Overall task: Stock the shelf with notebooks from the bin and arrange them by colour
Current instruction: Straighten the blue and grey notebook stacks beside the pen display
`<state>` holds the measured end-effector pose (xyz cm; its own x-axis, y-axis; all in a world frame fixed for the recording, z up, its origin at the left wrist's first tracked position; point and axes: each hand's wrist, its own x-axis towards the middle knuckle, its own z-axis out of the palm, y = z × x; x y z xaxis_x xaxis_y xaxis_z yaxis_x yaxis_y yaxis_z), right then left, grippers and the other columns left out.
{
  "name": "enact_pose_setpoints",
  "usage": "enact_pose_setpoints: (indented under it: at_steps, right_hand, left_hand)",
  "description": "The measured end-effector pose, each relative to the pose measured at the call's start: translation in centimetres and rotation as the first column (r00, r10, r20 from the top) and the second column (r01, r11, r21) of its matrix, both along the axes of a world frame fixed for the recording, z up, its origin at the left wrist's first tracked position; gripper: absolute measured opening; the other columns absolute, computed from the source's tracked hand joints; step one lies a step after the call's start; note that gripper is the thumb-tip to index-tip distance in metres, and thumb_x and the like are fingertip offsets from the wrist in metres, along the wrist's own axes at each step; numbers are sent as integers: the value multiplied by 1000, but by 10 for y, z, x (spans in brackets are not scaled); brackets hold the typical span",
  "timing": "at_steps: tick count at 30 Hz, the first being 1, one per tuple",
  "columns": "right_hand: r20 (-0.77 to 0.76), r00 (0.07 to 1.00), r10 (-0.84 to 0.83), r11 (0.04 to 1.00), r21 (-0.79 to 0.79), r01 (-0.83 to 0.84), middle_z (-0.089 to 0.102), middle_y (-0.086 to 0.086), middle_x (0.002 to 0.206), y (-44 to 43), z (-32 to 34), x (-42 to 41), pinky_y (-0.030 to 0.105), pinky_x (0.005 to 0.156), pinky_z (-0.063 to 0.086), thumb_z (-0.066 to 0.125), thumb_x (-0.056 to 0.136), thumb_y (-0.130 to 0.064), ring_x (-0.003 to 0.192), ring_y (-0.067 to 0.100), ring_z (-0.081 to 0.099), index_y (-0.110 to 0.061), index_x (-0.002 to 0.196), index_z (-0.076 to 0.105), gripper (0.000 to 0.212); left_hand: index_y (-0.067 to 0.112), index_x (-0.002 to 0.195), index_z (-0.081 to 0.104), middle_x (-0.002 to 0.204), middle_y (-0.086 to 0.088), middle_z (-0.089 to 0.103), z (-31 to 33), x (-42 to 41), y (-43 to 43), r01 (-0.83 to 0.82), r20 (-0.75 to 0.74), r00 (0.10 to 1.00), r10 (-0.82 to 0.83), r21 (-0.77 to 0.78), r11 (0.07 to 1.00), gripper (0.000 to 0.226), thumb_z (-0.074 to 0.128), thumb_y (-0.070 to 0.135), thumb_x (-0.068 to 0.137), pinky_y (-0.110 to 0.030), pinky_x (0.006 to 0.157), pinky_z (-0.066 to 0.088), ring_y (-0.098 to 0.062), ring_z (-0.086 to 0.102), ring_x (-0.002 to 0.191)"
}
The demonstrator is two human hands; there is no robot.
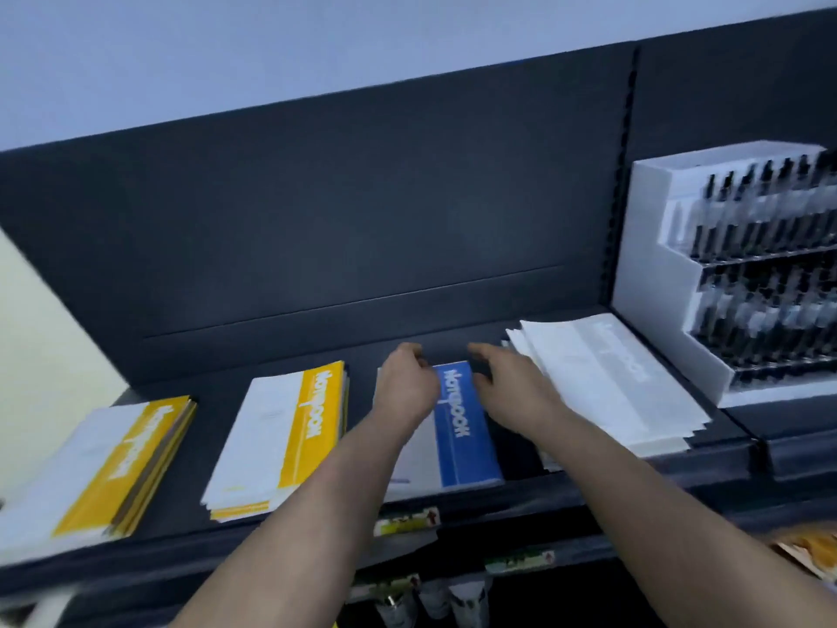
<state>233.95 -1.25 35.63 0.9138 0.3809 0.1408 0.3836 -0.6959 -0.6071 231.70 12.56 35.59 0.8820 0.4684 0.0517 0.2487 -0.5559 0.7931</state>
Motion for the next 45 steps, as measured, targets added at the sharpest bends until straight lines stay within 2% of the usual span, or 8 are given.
enact_pose_setpoints:
  at_steps: [2, 7, 18, 24, 30, 33, 37, 45]
  right_hand:
    - [-54, 994, 98, 995, 22, -97, 47, 6, 143, 35, -3, -9, 31, 102, 41, 47, 97, -17, 128, 22, 48, -17, 145, 37, 49]
    - [-30, 961, 276, 961, 15, -276, 53, 6, 137, 117, -5, -38, 30, 100, 40, 51, 95, -17, 126, 23, 49, -18, 140, 44, 46]
    - [-200, 875, 440, 896, 160, -414, 50, 7, 140, 254, -1, -104, 29, 105, 39, 49, 94, -13, 128, 18, 47, -15, 143, 38, 50]
    - [-335, 818, 466, 884, 137, -448, 52, 5, 134, 315, -4, -137, 27, 94, 41, 48, 96, -17, 121, 20, 50, -16, 137, 45, 41]
    - [-383, 834, 398, 918, 158, -365, 57, 5, 124, 356, -19, -158, 27, 86, 44, 44, 95, -14, 98, 15, 51, -16, 127, 50, 33]
    - [-409, 858, 313, 950, 141, -279, 59, 8, 119, 370, -23, -163, 36, 92, 50, 44, 94, -14, 102, 21, 57, -11, 121, 54, 28]
    - [-429, 876, 221, 975, 85, -205, 61, 12, 108, 385, -23, -170, 42, 86, 52, 43, 92, -9, 98, 28, 60, -4, 110, 59, 24]
    - [-435, 869, 235, 972, 85, -220, 61, 12, 103, 411, -25, -184, 45, 84, 56, 41, 88, -3, 95, 30, 61, -4, 104, 60, 25]
  left_hand:
    - [11, 91, 59, 96, -15, 67, 4, -19, 35, -77, 8, 997, 77, 52, 996, 16, 43, 8, 88, -34, 71, 50, -36, 63, 89]
    - [11, 121, 62, 121, -8, 66, 3, -72, 112, -251, 1, 968, 251, 38, 967, 32, 51, 12, 91, -38, 94, 51, -30, 62, 109]
    - [16, 130, 58, 128, -6, 62, 10, -170, 257, -501, 12, 849, 528, 337, 797, 40, 48, 12, 91, -36, 94, 45, -29, 50, 123]
    - [14, 139, 44, 138, -13, 47, -1, -216, 331, -328, -221, 816, 534, 583, 743, 44, 45, 16, 95, -41, 95, 41, -37, 39, 127]
    - [12, 144, 32, 137, -17, 50, -15, -231, 369, -200, -356, 876, 326, 347, 916, 47, 38, 18, 98, -38, 97, 40, -35, 48, 123]
    - [9, 113, 46, 114, -16, 62, -15, -239, 380, -197, -344, 893, 290, 282, 939, 26, 38, 11, 88, -40, 89, 50, -36, 56, 106]
    - [7, 132, 46, 127, -15, 58, -15, -246, 388, -179, -307, 919, 248, 236, 955, 42, 40, 7, 91, -36, 95, 46, -33, 53, 118]
    - [9, 126, 50, 138, -16, 52, -17, -259, 411, -218, -269, 918, 292, 271, 938, 35, 35, 5, 94, -33, 91, 38, -31, 47, 126]
